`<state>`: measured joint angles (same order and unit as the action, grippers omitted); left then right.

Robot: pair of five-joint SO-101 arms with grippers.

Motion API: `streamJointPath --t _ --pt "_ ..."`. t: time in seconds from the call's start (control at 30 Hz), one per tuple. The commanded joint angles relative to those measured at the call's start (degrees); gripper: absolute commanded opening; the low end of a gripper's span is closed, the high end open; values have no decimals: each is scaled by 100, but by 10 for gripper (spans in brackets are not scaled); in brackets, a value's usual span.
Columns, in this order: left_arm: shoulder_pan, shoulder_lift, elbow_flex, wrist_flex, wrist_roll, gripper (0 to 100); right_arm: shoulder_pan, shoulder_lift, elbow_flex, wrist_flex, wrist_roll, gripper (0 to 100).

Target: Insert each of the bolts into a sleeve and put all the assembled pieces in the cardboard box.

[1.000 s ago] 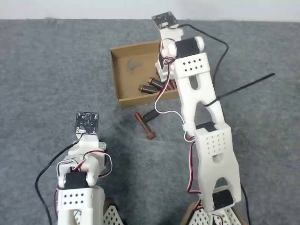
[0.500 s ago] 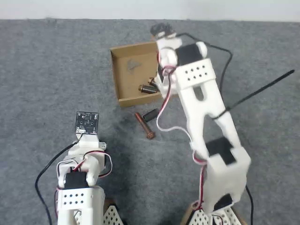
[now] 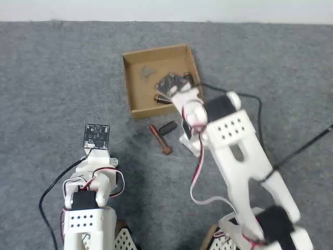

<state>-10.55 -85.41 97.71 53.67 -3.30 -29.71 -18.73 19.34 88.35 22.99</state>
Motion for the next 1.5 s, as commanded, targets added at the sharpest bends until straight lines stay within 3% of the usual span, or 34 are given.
streamJointPath --t 0.0,0.17,0.33,0.47,0.63,1.47 --pt "-44 -132 -215 -167 -44 10 -40 -813 1046 -796 791 16" --pt "-44 -132 -215 -167 -44 10 -40 -1402 2075 -1956 1934 16" --pt "-44 -132 -215 -167 -44 10 -40 -1604 2163 -2229 2576 17" --pt "-44 -132 -215 -167 -44 10 -198 -1385 2163 -2334 2840 22" --pt "-44 -132 -215 -167 -44 10 -382 -866 2145 -2466 3235 105" --pt "-53 -132 -163 -378 -44 10 -787 2624 -923 -2668 4158 113"
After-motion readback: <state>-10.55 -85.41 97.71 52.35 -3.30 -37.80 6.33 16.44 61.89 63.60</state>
